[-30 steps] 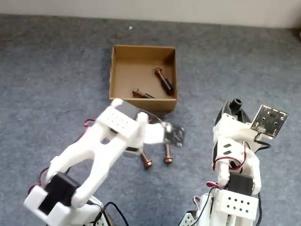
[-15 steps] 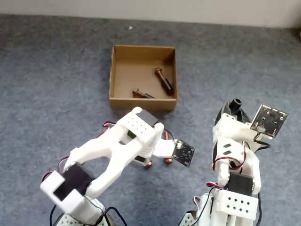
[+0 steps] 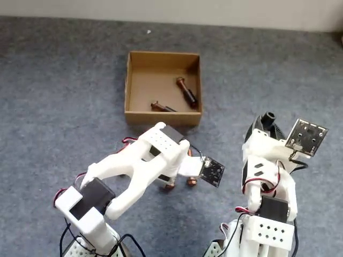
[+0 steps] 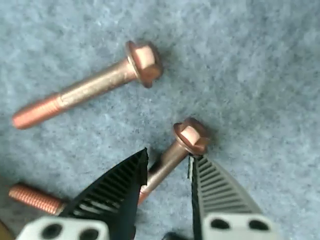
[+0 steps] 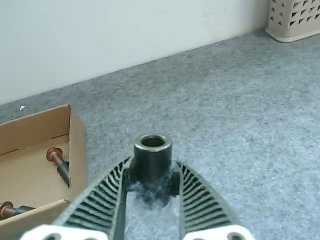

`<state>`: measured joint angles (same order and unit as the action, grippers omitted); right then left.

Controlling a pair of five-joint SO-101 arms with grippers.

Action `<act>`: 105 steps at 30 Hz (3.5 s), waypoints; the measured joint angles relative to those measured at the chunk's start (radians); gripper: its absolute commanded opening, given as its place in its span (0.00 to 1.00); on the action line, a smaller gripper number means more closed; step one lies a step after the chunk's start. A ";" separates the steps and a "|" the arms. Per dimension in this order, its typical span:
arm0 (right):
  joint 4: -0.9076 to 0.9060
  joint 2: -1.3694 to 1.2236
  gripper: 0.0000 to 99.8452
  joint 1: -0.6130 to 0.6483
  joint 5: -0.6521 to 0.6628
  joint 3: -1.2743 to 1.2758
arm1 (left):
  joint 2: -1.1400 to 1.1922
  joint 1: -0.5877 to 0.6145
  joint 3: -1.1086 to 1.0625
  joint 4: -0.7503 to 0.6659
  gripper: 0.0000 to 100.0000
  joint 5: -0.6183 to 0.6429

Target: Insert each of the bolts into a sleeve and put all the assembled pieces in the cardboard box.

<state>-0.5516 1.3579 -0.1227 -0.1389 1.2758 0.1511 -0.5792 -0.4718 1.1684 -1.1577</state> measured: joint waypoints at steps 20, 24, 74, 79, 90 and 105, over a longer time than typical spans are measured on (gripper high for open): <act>0.000 0.000 0.01 0.000 0.000 0.000 | -0.370 -0.035 -0.002 0.080 0.01 0.459; 0.000 0.000 0.01 0.000 0.000 0.000 | -0.569 -0.035 -0.002 0.117 0.01 0.580; -0.252 0.462 0.01 0.795 0.276 0.149 | -1.560 -0.015 -0.644 -0.646 0.01 1.292; -0.252 0.462 0.01 0.795 0.276 0.149 | -1.560 -0.014 -0.675 -0.681 0.01 1.292; -0.175 0.460 0.01 0.743 0.278 0.150 | -1.562 -0.058 -0.694 -0.690 0.01 1.292; -0.167 0.460 0.01 0.736 0.279 0.150 | -1.580 -0.052 -0.724 -0.695 0.11 1.293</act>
<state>-0.7188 1.8182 0.6137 0.1404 1.4262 -1.4293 -0.6314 -1.1960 0.4733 0.1358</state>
